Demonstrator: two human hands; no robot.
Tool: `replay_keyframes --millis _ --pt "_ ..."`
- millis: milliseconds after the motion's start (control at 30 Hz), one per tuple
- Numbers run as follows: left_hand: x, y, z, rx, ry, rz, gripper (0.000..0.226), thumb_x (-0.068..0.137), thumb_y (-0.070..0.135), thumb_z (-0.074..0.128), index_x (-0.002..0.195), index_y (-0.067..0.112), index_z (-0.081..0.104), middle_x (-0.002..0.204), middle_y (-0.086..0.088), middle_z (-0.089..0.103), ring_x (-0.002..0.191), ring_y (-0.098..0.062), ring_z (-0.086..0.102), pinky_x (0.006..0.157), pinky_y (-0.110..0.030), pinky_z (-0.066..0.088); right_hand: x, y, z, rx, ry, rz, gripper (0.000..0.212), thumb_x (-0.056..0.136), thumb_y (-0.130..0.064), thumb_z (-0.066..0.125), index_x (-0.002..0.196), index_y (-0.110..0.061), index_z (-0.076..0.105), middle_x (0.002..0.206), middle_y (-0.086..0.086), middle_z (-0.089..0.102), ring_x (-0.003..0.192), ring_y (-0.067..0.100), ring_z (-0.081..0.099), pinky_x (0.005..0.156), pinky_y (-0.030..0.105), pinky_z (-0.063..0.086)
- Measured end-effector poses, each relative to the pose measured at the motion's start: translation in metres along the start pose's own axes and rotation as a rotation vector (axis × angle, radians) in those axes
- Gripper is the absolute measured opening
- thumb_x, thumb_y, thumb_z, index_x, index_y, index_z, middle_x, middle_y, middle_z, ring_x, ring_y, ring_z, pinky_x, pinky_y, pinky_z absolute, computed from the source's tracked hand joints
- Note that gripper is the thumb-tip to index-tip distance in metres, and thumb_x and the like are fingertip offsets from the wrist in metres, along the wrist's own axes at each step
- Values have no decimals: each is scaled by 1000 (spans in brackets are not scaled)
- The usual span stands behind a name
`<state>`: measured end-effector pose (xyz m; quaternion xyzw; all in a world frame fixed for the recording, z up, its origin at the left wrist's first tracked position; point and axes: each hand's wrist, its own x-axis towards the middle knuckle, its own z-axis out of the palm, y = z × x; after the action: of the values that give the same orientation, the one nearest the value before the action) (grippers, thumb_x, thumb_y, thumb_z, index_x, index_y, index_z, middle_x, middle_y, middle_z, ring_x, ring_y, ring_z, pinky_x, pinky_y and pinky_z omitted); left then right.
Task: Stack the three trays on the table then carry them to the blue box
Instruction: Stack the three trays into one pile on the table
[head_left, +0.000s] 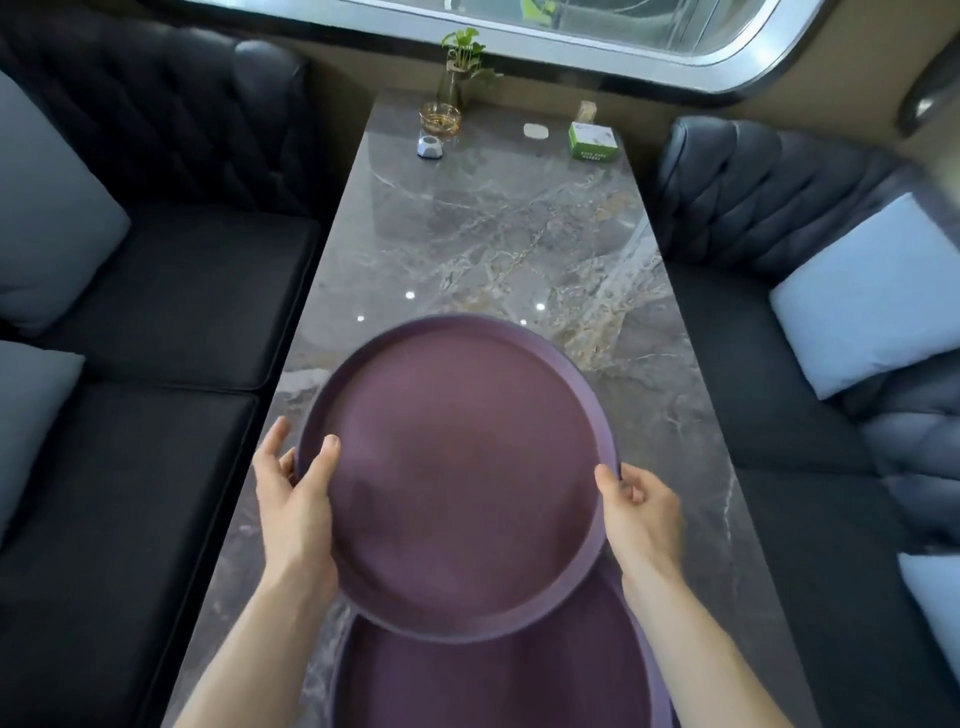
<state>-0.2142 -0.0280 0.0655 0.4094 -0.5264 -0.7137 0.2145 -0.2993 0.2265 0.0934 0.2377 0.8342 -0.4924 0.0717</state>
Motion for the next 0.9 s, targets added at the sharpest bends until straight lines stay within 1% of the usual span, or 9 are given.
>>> replay_keyframes --millis 67,133,300,433,567,667,733,833,900 --pt "-18 -11 -6 24 -33 -26 60 88 36 69 141 45 42 141 2 44 129 -15 50 113 -39 36 -14 24 -16 -101 63 -1 18 90 -29 64 100 -14 67 88 5 67 83 24 59 76 32 40" --pt "-35 -22 -13 37 -69 -57 59 87 37 70 139 48 43 140 3 45 130 -16 50 114 -44 37 -27 50 -31 -163 109 3 11 90 -27 64 94 -17 67 84 6 67 80 26 59 74 34 42" --pt "-76 -49 -33 109 -107 -66 59 88 36 69 139 46 43 142 3 43 132 -14 45 114 -41 34 -62 108 -59 -235 191 48 16 90 -25 64 99 -15 71 81 3 70 76 25 60 71 33 43" --pt "-98 -65 -50 168 -130 -70 60 87 34 71 140 40 43 141 3 45 129 -14 47 111 -39 37 -90 134 -71 -317 191 58 20 90 -29 64 105 -16 71 94 6 73 80 23 53 74 31 39" --pt "-114 -80 -67 318 -156 -28 76 76 37 78 143 31 43 145 -7 49 133 -22 49 114 -47 37 -106 158 -76 -384 210 47 22 86 -22 70 105 -13 74 92 9 69 86 28 58 78 33 42" --pt "-126 -88 -74 518 -143 -27 91 62 50 74 144 29 42 146 -8 50 136 -30 43 116 -49 27 -113 173 -78 -399 238 41 20 79 -11 76 99 -11 76 87 9 66 87 30 61 81 35 46" --pt "-133 -93 -77 614 -156 -36 96 59 53 70 146 28 39 148 -11 46 138 -36 36 115 -52 23 -116 183 -79 -420 223 39 22 75 -7 78 96 -14 76 85 6 65 88 30 62 84 36 50" --pt "-139 -103 -81 748 -174 -34 91 70 43 80 148 27 36 150 -14 41 137 -41 34 112 -57 26 -116 196 -81 -456 201 41 26 75 -5 78 97 -16 77 83 3 61 79 22 54 78 32 45" --pt "-139 -109 -83 818 -164 -9 85 76 32 81 147 25 36 149 -15 42 136 -41 36 111 -58 26 -116 203 -81 -482 197 46 29 76 -8 78 102 -18 76 85 0 60 82 22 55 77 31 43"
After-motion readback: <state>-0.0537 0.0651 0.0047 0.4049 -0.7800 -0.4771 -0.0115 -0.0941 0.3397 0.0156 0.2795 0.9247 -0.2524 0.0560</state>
